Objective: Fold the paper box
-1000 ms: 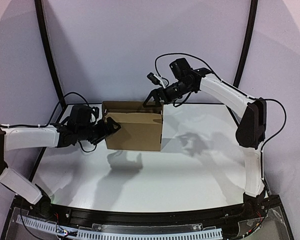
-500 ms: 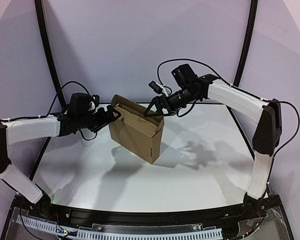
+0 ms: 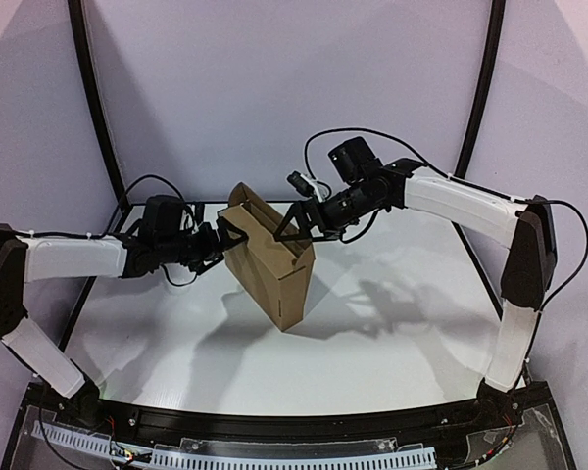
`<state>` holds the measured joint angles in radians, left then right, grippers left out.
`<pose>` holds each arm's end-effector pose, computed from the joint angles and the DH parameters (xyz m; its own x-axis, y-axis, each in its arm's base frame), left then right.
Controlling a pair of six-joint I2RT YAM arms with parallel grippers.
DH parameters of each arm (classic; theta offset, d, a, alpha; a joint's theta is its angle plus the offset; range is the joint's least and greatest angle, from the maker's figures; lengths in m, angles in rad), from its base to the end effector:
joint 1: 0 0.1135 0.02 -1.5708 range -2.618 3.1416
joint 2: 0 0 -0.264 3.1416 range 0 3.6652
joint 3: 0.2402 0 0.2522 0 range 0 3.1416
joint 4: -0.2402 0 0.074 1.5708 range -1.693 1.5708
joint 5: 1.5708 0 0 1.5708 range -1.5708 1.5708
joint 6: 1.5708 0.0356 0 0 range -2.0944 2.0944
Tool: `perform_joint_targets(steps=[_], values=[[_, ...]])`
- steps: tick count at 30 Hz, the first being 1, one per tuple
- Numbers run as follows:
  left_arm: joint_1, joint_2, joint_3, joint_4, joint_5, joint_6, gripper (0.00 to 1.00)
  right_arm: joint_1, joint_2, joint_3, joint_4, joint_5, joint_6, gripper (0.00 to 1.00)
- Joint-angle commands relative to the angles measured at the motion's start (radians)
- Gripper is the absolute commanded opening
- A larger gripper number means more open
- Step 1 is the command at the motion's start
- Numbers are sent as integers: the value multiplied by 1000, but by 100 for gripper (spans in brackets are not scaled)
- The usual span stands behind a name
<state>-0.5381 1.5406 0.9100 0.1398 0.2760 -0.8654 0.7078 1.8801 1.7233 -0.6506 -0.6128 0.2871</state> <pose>0.2876 -0.1830 0.2304 -0.7950 -0.3786 -0.4740 0.1454 0.6397 -0.7548 0.3081 0.2906 0.3115 -0.7626 -0.3477 -0.5454 -0.6444 0.4812 0.5943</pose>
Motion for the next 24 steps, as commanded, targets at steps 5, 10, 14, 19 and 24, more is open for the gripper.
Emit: perform_joint_targets(steps=[5,10,14,19,24], values=[[-86,-36,-30,91,-15,-135,98,52,14,-24,70,-4,56,98],[-105,-18,-14,74,-50,-158,94,72,50,2,67,-22,76,98],[-118,-18,-21,76,-67,-181,87,86,69,13,84,-13,90,98],[-143,-30,-12,40,-112,-188,76,93,87,37,107,-11,113,95],[-190,-28,5,-10,-186,-218,71,109,100,65,118,-3,131,95]])
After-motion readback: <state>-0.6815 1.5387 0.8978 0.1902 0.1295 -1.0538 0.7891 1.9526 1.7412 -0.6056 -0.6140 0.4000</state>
